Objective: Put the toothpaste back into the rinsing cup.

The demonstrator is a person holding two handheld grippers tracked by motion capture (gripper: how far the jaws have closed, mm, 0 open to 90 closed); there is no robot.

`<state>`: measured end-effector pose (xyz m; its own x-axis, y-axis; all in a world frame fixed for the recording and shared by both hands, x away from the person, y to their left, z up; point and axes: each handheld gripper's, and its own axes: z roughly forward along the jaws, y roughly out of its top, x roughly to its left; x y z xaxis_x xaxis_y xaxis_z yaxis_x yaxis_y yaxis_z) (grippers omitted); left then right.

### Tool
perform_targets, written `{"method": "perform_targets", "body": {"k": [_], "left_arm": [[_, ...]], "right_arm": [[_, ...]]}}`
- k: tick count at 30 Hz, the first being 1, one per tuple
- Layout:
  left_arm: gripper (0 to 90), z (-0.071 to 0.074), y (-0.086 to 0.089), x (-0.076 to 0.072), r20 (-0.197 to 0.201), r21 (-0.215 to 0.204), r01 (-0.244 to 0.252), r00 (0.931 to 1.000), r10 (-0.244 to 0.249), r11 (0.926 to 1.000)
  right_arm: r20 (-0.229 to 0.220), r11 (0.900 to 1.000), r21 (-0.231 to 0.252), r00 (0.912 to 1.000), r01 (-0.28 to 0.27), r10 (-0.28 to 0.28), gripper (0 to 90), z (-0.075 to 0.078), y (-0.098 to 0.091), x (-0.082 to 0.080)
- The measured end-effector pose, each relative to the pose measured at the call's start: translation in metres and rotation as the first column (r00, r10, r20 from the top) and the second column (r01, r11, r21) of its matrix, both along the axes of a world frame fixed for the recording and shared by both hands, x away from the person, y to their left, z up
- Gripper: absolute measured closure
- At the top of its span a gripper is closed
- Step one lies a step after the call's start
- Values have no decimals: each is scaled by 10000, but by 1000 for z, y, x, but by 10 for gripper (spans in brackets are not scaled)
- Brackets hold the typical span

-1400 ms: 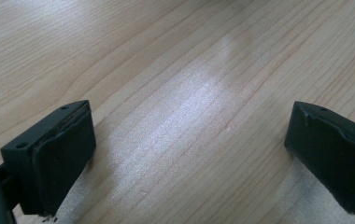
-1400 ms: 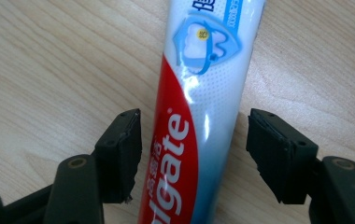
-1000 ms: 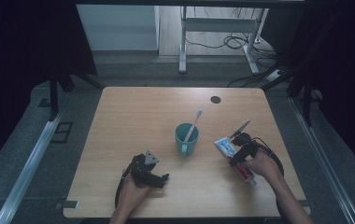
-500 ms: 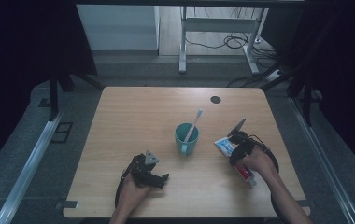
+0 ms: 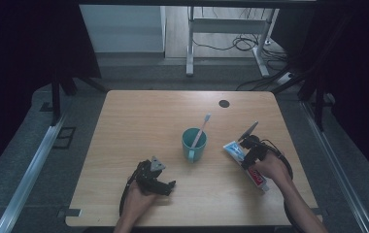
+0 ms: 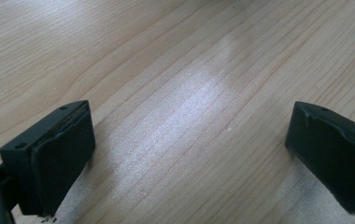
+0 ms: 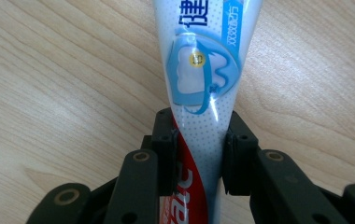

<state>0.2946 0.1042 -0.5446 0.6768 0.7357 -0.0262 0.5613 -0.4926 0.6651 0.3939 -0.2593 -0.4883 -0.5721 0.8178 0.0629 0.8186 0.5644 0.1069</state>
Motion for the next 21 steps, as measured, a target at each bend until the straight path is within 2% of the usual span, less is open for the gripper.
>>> {"method": "perform_targets", "body": {"k": [7, 14, 21], "left_arm": [[16, 0, 0, 0, 0, 1, 0, 10000, 0, 10000], [16, 0, 0, 0, 0, 2, 1, 10000, -1, 10000], [16, 0, 0, 0, 6, 10, -5, 10000, 5, 10000]], "right_arm": [[192, 9995, 138, 9995, -267, 265, 707, 4, -1, -3], [654, 9966, 683, 9970, -461, 416, 708, 15, -4, -9], [1154, 9931, 1012, 9922, -586, 468, 711, 22, -8, -14]]}}
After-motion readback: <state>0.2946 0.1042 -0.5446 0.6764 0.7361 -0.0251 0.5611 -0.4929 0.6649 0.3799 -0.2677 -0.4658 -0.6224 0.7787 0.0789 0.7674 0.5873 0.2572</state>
